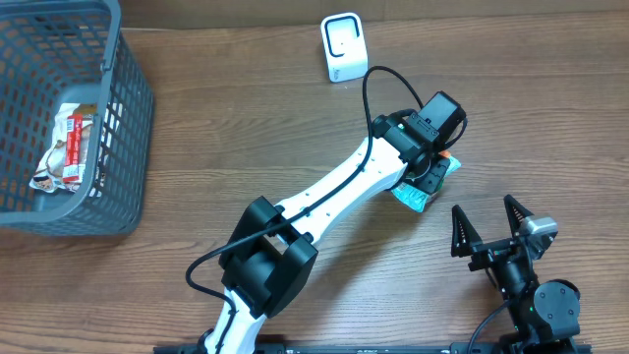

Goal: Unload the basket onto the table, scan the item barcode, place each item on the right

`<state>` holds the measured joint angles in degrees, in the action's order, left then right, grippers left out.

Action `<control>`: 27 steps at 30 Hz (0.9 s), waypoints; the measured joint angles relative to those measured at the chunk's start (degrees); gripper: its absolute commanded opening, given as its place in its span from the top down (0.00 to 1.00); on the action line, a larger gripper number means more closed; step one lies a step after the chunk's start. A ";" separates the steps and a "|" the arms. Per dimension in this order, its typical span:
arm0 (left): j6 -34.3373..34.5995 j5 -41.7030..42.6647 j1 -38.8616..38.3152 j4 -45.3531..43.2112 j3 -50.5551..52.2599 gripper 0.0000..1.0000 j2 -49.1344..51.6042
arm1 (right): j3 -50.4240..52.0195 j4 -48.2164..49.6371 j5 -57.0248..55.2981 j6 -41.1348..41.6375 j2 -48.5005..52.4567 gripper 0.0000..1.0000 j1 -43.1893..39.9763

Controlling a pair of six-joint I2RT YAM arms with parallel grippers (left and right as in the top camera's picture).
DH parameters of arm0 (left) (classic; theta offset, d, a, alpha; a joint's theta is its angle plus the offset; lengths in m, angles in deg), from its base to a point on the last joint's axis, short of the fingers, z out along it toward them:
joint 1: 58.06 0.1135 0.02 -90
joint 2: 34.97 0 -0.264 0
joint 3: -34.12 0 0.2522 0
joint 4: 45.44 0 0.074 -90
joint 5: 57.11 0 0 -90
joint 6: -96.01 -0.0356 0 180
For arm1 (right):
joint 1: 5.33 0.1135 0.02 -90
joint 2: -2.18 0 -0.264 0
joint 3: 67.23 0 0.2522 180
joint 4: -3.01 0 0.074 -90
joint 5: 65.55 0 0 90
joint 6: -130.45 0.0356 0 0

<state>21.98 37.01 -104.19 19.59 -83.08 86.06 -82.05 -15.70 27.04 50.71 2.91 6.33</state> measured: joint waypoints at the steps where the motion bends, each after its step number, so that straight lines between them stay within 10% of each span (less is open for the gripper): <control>1: 0.00 0.13 0.00 -0.15 0.00 0.56 0.00 | 0.00 -0.02 0.00 0.04 0.00 0.00 0.00; 27: -0.02 0.96 1.33 0.76 -1.55 0.61 -0.90 | 0.02 -0.02 0.00 0.02 0.00 0.00 0.00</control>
<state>21.95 37.97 -102.86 20.35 -84.63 85.17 -82.03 -15.72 27.04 50.73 2.91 6.33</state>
